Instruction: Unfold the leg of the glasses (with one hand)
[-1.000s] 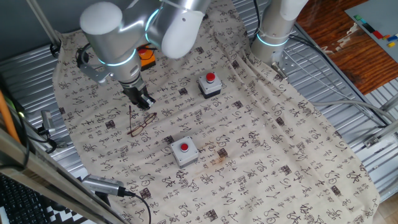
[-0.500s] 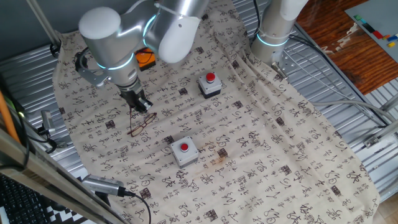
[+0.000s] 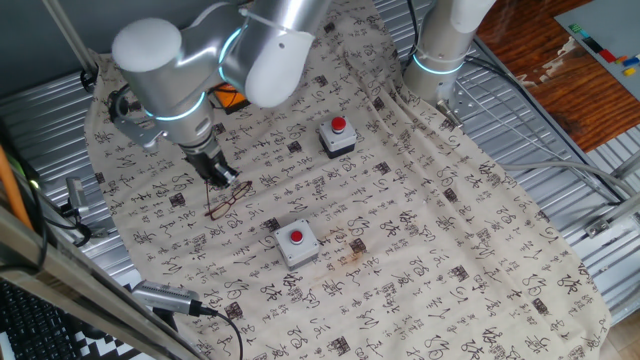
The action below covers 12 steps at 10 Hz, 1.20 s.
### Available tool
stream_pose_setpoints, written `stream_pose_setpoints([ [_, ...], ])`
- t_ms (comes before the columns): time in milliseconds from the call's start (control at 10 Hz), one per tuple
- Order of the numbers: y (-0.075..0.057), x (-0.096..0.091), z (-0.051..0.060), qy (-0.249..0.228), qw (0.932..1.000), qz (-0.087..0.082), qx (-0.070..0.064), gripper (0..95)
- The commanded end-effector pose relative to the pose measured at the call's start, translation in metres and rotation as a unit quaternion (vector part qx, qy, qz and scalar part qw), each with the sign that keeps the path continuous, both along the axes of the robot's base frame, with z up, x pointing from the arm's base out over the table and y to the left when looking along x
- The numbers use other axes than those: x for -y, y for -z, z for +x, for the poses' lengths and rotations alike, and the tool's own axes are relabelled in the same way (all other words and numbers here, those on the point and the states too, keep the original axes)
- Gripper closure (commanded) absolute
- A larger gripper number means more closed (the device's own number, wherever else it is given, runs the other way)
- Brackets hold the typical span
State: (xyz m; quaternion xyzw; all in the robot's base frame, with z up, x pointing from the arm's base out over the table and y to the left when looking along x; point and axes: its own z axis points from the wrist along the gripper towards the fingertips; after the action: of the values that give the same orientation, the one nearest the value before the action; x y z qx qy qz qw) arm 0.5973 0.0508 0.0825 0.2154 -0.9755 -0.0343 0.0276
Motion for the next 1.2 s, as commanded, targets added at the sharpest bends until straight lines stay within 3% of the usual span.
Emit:
stream_pose_setpoints([
  [100, -0.001, 0.000, 0.000, 0.001, 1.0000, 0.000, 0.001, 95.0],
  [700, -0.004, -0.004, 0.005, 0.000, 1.0000, -0.003, -0.002, 95.0],
  [1200, 0.002, 0.008, -0.015, -0.009, 1.0000, -0.002, 0.000, 95.0],
])
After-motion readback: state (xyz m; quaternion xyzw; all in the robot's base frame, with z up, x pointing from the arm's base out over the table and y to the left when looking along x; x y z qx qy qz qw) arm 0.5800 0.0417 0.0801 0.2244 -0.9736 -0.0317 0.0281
